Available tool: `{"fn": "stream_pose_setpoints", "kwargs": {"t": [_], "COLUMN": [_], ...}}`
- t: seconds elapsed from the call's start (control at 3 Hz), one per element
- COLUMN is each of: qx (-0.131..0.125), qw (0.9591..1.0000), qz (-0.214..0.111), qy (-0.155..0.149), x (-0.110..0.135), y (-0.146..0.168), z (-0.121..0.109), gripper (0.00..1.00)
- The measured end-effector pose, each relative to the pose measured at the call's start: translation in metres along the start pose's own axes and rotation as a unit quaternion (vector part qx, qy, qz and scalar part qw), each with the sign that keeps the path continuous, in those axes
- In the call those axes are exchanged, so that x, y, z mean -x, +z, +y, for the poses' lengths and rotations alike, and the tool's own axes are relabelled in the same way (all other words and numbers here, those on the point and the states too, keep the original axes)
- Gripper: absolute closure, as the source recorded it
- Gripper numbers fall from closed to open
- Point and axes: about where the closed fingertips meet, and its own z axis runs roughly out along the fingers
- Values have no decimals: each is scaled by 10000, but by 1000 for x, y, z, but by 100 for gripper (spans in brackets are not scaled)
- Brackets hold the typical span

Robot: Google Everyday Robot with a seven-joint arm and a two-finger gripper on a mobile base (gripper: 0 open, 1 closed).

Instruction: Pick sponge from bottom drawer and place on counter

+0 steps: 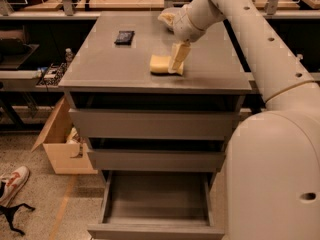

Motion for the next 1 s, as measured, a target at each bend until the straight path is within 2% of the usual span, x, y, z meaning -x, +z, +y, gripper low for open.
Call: {"fn": "stream_pose_setpoints", "kwargs": {"t": [0.33, 0.67, 1.0], "qx": [15, -179, -655], "qw": [10000, 9991, 9928], "qz": [6, 32, 203], "qy": [10, 386, 985], "x": [0, -19, -46], "y": [1, -22, -70], "z": [1, 7, 17], "gripper": [0, 0, 0]}}
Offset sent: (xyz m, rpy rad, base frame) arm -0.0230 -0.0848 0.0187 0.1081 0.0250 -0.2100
